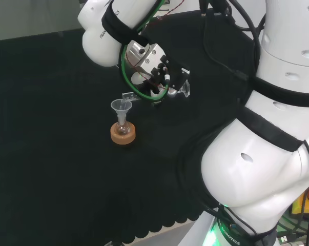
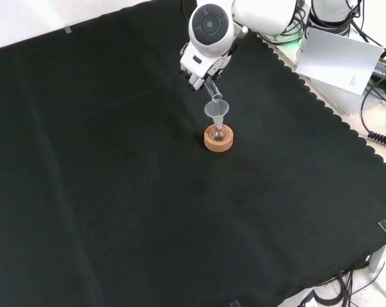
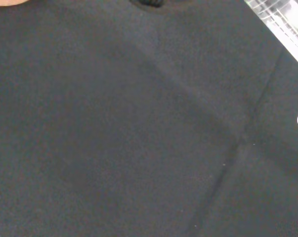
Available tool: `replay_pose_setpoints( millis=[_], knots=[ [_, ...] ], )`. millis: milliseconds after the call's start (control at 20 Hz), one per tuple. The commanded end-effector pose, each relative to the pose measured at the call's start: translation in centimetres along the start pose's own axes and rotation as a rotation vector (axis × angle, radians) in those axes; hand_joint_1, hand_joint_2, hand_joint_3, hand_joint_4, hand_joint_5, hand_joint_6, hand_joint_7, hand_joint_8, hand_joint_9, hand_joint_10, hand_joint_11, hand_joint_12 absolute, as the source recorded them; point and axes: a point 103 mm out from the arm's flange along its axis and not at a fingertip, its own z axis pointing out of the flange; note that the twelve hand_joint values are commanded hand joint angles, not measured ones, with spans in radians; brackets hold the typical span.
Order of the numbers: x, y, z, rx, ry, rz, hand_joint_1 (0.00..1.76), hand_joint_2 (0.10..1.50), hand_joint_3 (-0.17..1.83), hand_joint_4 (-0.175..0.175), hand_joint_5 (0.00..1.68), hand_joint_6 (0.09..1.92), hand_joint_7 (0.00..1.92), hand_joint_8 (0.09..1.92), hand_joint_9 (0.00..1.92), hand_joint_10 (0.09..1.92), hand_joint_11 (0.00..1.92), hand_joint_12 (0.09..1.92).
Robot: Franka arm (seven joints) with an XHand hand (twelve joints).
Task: Pour the water from the graduated cylinder into the round-bottom flask.
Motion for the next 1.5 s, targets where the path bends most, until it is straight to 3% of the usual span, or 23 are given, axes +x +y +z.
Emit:
replay_pose_setpoints(
  millis=[50,1500],
  knots=[
    [-0.2,-0.2,-0.2,0.005,-0.033,0.016,1.28,1.07,0.00,-0.175,1.08,0.85,1.10,0.83,1.45,0.09,1.25,0.74],
    [0.3,-0.6,-1.6,0.008,-0.205,0.081,1.28,1.06,0.00,-0.175,1.08,0.84,1.10,0.83,1.45,0.09,1.25,0.73]
  ],
)
